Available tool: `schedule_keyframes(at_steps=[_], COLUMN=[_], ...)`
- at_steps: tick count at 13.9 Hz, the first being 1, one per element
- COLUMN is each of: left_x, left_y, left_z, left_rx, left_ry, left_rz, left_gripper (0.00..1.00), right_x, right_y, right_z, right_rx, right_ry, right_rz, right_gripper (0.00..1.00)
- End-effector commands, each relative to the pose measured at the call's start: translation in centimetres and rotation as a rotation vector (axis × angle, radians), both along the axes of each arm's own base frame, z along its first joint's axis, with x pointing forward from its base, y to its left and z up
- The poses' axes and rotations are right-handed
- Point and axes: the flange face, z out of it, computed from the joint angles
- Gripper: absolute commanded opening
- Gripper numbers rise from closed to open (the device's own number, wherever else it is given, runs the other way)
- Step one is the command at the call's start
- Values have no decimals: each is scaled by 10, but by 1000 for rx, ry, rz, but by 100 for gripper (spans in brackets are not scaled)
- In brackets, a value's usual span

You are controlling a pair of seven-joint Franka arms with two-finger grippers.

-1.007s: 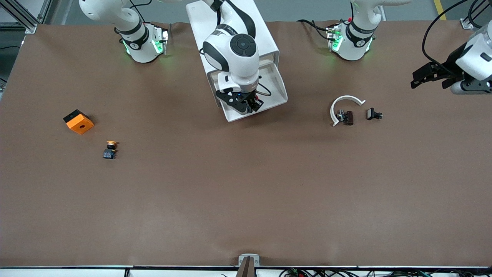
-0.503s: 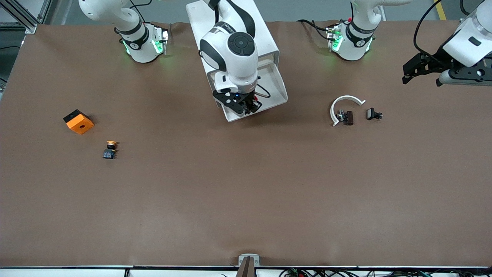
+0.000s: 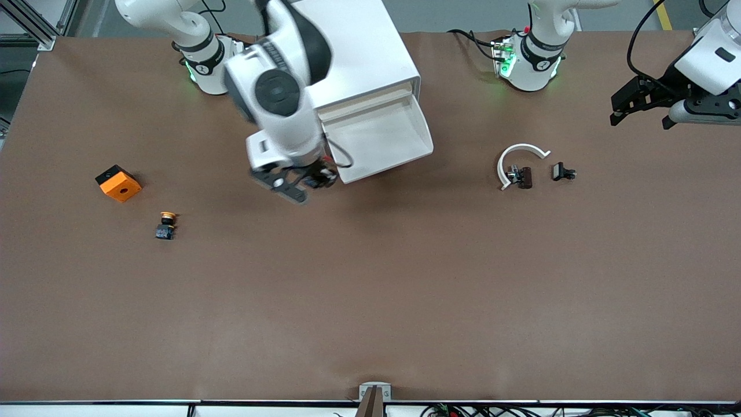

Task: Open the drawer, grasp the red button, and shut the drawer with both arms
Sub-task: 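Carry the red button with the right gripper toward the yellow button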

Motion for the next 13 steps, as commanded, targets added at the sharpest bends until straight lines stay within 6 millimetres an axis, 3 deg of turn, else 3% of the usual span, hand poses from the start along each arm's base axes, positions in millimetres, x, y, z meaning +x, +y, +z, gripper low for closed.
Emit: schedule_keyframes(at_steps=[1, 3, 5, 7, 10, 13], left_x=[1, 1, 1, 4, 14, 32], left_y=[-10, -11, -9, -8, -21, -74], left_z=[7, 6, 4, -1, -29, -73], left_rx=[9, 16, 16, 16, 13, -6], left_ry=[6, 7, 11, 27, 90, 121], left_rz=[-21, -24, -20, -20, 1, 24], left_gripper=[100, 100, 100, 100, 100, 100], right_x=[27, 44, 64, 72, 79, 76], right_y=[-65, -113, -178, -230, -278, -300], right_z=[-2, -20, -49, -76, -98, -127], right_rx=[30, 29, 53, 65, 66, 58], right_ry=[34, 47, 22, -16, -74, -111], right_rz=[90, 149, 225, 284, 348, 386], right_gripper=[0, 0, 0, 0, 0, 0])
